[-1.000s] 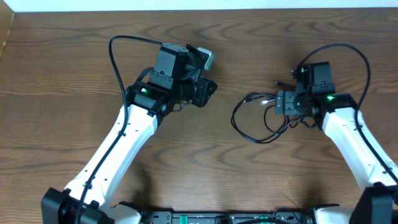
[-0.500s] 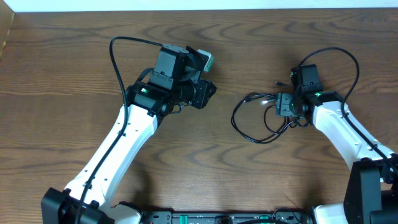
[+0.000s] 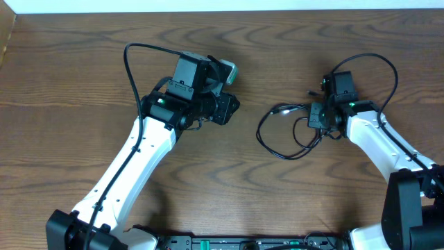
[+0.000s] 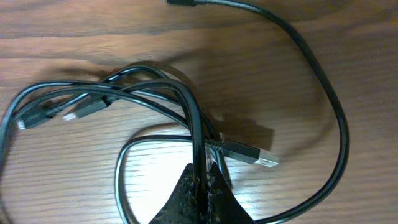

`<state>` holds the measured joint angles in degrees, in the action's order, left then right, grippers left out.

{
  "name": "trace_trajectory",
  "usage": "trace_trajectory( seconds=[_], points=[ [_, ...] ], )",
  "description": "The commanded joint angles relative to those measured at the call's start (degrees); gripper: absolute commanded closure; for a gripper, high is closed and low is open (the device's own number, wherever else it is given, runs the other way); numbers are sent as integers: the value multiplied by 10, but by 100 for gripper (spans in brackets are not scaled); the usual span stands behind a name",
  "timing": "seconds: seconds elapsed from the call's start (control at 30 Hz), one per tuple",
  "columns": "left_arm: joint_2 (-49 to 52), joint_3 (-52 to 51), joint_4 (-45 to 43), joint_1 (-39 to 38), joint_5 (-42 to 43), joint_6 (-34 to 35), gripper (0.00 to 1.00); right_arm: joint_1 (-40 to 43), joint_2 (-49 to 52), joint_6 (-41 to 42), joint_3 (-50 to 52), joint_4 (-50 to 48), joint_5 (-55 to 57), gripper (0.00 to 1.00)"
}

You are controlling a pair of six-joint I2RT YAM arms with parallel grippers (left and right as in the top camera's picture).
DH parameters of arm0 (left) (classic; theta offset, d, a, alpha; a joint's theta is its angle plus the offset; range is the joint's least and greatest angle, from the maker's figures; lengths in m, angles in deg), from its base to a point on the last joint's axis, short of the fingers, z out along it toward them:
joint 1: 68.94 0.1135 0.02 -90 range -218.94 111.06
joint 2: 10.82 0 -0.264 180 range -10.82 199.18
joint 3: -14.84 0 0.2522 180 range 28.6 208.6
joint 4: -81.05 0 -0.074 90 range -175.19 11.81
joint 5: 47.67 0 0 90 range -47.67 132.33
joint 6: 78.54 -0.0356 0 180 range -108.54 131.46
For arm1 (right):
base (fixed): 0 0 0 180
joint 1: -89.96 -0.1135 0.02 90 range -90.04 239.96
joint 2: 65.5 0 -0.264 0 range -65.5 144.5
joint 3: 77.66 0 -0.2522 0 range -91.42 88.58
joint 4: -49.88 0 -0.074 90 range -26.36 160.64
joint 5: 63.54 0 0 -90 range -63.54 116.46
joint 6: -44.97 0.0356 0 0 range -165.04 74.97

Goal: Untangle cables

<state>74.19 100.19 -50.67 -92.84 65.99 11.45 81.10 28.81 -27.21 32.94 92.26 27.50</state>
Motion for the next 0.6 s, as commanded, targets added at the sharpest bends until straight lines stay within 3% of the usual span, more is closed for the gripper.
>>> trace_trajectory(
  seconds=[0.0,0.3,0.57],
  points=[
    [0,-1,1,-11,-3,-2,60,-3,-10,8,-6,-13,-66,99],
    [27,-2,-20,-45,-3,-2,60,-3,-107,10,-72,1,-96,99],
    [126,-2,-46,-69,-3,-2,59,-1,-186,10,-80,11,-92,99]
  ],
)
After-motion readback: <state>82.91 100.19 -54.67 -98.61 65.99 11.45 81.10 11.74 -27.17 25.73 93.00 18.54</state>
